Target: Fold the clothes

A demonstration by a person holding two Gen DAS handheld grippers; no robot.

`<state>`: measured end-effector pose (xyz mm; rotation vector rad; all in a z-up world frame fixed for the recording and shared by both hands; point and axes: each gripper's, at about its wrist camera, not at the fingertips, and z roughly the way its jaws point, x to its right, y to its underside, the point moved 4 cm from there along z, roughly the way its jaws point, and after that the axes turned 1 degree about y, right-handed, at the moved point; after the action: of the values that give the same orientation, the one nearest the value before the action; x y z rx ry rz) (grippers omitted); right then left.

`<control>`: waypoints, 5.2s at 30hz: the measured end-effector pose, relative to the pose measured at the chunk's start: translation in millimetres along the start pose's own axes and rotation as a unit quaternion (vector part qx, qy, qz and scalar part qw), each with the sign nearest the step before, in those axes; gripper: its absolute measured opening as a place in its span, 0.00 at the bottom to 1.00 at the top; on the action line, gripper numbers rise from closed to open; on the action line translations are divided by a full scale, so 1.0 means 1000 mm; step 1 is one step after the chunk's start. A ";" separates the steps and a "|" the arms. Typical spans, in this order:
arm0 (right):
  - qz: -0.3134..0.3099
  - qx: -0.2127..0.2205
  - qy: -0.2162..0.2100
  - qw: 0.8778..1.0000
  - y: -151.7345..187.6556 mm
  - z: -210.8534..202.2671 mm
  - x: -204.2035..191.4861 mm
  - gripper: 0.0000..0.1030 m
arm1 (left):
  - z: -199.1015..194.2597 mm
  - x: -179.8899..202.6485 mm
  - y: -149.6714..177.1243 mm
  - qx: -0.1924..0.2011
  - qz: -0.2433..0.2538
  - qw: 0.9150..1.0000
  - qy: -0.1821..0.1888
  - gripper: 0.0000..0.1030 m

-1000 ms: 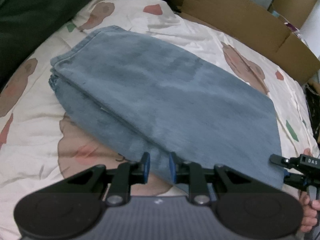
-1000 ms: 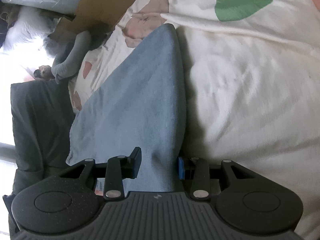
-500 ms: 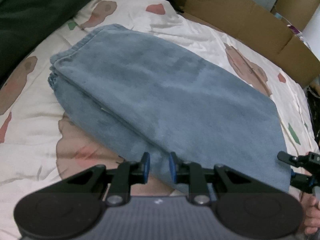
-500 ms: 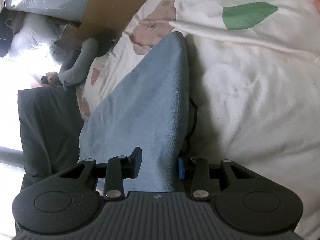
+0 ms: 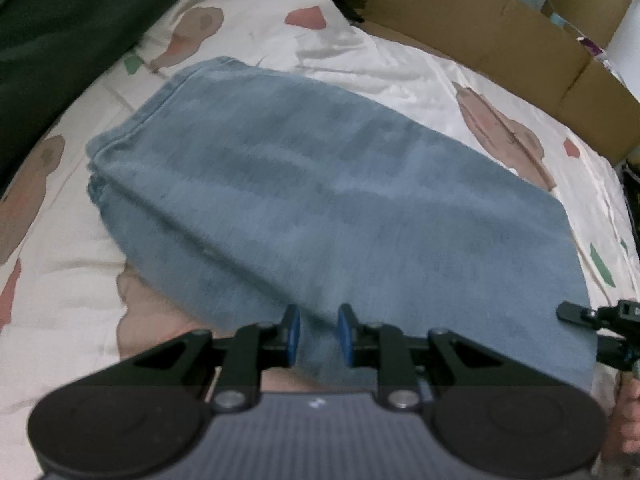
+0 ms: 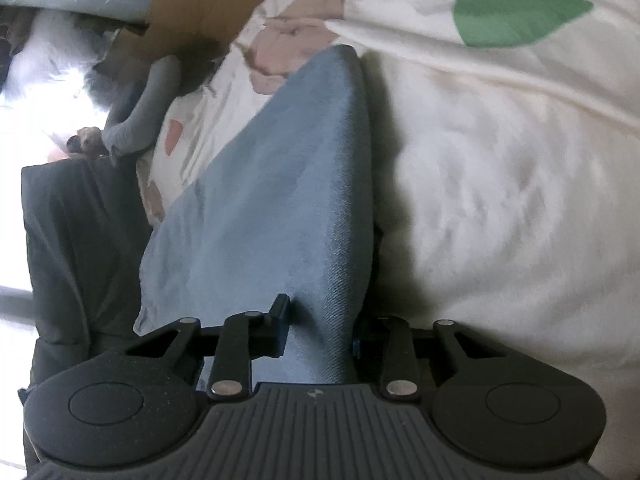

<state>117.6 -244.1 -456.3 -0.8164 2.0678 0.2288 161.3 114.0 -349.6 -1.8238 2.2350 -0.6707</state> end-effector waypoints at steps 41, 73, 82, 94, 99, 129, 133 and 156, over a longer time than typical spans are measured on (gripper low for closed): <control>-0.075 -0.047 0.016 0.996 -0.038 0.023 -0.035 0.11 | 0.022 -0.027 -0.043 0.038 0.000 0.999 -0.025 0.23; 0.014 -0.035 0.014 0.999 -0.044 0.018 -0.016 0.10 | 0.024 -0.118 -0.082 0.067 0.054 0.989 -0.121 0.20; -0.075 -0.057 0.030 0.995 -0.060 0.005 -0.068 0.06 | 0.025 -0.120 -0.080 0.065 0.050 0.991 -0.110 0.20; -0.141 -0.073 0.039 0.987 -0.094 -0.021 -0.118 0.05 | 0.023 -0.115 -0.073 0.073 0.014 0.994 -0.086 0.18; -0.190 -0.086 0.062 0.976 -0.122 -0.032 -0.132 0.05 | 0.025 -0.094 -0.065 0.080 0.001 0.995 -0.053 0.18; -0.190 -0.090 0.111 0.971 -0.235 -0.061 -0.040 0.06 | 0.034 0.014 -0.032 0.060 0.025 0.998 0.018 0.18; -0.160 -0.073 0.090 0.980 -0.240 -0.052 -0.013 0.09 | 0.046 0.011 -0.031 0.057 0.028 0.998 0.017 0.12; -0.059 -0.118 0.009 0.991 -0.189 -0.085 0.081 0.43 | 0.037 0.064 -0.052 0.063 0.053 0.996 0.018 0.13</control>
<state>146.9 -463.8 -443.6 -1.0847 2.0258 0.4067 207.4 36.8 -350.2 -1.6341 2.2382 -0.8108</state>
